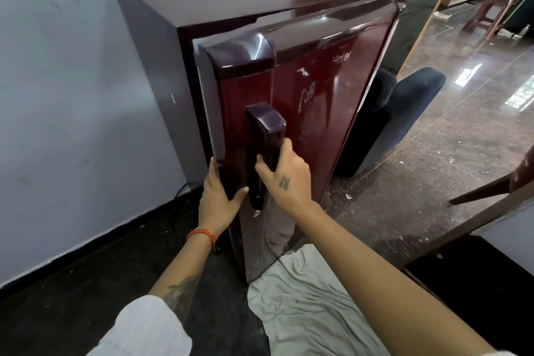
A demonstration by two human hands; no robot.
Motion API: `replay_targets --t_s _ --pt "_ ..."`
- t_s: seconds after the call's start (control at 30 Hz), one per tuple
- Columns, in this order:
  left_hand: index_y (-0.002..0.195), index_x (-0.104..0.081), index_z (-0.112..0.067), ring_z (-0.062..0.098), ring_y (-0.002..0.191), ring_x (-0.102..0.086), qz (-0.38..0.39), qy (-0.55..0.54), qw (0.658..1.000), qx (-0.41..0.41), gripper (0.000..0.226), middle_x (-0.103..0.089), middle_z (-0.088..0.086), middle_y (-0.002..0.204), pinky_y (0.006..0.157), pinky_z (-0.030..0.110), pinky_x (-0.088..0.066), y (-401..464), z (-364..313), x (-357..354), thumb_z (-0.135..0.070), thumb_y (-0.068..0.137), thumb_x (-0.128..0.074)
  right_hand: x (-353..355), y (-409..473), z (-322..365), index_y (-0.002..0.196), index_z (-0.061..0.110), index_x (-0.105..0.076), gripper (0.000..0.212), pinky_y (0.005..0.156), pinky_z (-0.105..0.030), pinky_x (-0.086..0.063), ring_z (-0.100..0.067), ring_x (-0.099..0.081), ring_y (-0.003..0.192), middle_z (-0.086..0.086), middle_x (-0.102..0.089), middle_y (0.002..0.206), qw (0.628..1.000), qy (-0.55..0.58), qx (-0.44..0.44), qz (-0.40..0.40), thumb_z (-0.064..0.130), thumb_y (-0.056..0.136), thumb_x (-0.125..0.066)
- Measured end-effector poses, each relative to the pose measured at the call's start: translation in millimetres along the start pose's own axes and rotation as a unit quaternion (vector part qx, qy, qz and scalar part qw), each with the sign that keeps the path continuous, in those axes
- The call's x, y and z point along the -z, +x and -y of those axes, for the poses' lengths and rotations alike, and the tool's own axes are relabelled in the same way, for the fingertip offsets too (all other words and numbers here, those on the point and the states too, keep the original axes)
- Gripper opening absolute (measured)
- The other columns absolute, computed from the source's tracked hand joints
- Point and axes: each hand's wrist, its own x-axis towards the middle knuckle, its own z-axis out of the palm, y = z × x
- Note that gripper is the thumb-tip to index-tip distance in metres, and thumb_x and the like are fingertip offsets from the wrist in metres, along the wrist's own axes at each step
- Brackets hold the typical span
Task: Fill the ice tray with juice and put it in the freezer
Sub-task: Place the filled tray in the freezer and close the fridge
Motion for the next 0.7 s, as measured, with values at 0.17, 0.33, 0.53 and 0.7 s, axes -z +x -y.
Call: replay_targets --t_s 0.17,0.33,0.53,0.7 --pt "0.135 -0.041 -0.027 0.016 0.118 -0.053 0.059 -0.045 0.997 -0.035 0.088 -0.052 -0.002 0.131 0.097 0.037 -0.048 -45 -16 -16 -0.062 0.062 -0.075 48 -43 -39 0.086 0.022 -0.039 0.026 0.055 -0.029 -0.043 -0.021 -0.061 0.062 0.010 -0.056 0.066 0.998 0.001 -0.035 -0.053 0.034 0.083 -0.062" --pt "0.122 -0.047 -0.016 0.018 0.111 -0.051 0.059 -0.032 0.995 -0.067 0.082 -0.052 0.001 0.116 0.092 0.036 -0.048 -98 -52 -60 -0.060 0.060 -0.077 108 -89 -77 0.112 0.026 -0.047 0.034 0.074 -0.032 -0.053 -0.008 -0.063 0.086 0.011 -0.065 0.096 0.992 0.026 -0.096 -0.080 0.044 0.087 -0.059" --pt "0.099 -0.043 -0.016 0.018 0.091 -0.058 0.094 -0.023 0.992 -0.086 0.066 -0.057 0.000 0.101 0.076 0.036 -0.051 -139 -100 -107 -0.057 0.061 -0.078 174 -152 -109 0.124 0.014 -0.053 0.040 0.084 -0.039 -0.053 -0.012 -0.059 0.102 0.002 -0.060 0.115 0.979 0.023 -0.089 -0.180 0.024 0.087 -0.065" --pt "0.098 -0.045 -0.011 0.022 0.090 -0.060 0.131 -0.015 0.984 -0.122 0.049 -0.060 0.007 0.100 0.075 0.042 -0.052 -170 -149 -151 -0.040 0.074 -0.076 216 -175 -125 0.121 0.010 -0.060 0.039 0.090 -0.027 -0.048 -0.022 -0.056 0.110 -0.009 -0.059 0.121 0.974 -0.085 0.054 -0.202 0.015 0.083 -0.067"
